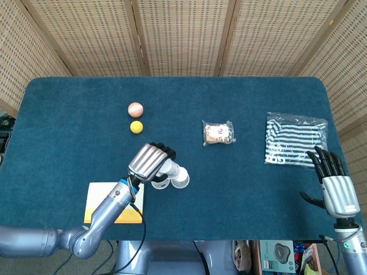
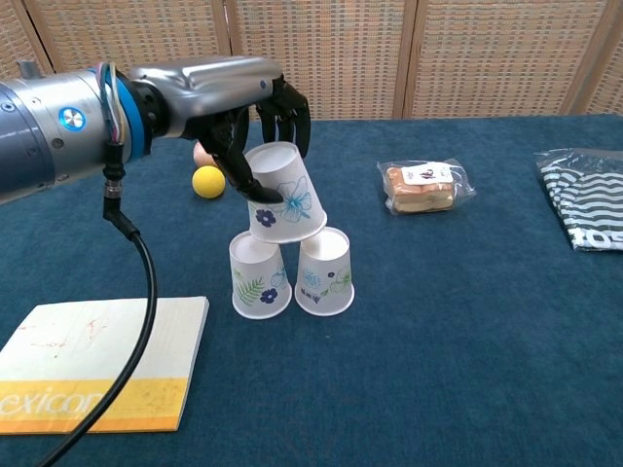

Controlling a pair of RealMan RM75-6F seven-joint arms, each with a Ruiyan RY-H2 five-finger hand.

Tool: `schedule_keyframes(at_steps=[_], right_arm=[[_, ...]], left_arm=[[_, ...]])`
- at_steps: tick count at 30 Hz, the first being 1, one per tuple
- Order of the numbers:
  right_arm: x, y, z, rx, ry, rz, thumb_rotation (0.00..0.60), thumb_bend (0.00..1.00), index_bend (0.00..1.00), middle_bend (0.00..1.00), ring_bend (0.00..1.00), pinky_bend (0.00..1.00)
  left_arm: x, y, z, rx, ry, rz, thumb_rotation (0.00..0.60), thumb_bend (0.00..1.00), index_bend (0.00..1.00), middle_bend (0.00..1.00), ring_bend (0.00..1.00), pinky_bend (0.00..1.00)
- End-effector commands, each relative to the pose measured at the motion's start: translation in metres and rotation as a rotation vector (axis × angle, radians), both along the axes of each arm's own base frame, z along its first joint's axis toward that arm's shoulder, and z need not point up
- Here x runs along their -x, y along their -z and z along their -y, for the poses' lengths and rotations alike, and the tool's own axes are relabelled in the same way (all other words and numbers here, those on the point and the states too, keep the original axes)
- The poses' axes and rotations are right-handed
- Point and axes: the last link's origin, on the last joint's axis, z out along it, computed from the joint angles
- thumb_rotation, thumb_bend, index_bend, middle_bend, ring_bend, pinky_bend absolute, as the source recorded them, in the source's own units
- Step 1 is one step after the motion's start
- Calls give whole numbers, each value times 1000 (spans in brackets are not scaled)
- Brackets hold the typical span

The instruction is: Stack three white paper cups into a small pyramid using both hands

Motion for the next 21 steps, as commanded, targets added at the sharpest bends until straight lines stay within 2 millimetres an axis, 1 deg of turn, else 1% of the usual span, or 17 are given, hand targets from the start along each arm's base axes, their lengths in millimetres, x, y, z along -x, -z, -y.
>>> schedule_keyframes(at_steps=[1,10,11,12,14,15,16,18,21], right_arm=[[0,-1,0,1,-1,1,600,0,0,0,0,0],[0,-2,0,4,-1,5,600,0,0,0,0,0],[0,-2,0,4,-1,5,600,0,0,0,0,0],[0,-2,-1,4,-1,5,600,0,0,0,0,0],[0,-2,-1,4,-1,5,600,0,0,0,0,0],[0,-2,-1,4,-1,5,600,0,0,0,0,0],[0,-2,-1,5,-2,5,600,0,0,0,0,0],[0,-3,-1,7,-2,6,600,0,0,0,0,0],[0,-3,-1,8,-1,6,600,0,0,0,0,0]], left_arm=[[-1,5,0,3,-2,0,600,244,425,466,361,451],[0,9,0,1,4,-14,600,245,425,459,359,450],[0,9,0,0,5,-15,600,244,425,450,353,449],[0,8,1,-3,7,-15,600,244,423,416,330,441],[0,8,1,-4,11,-17,600,244,344,278,225,397],[0,8,1,0,11,-17,600,244,238,161,133,356],[0,8,2,11,10,-16,600,243,119,67,57,317],[1,7,4,34,6,-9,600,237,10,1,2,285],[0,4,6,35,15,-2,600,230,0,0,0,276]])
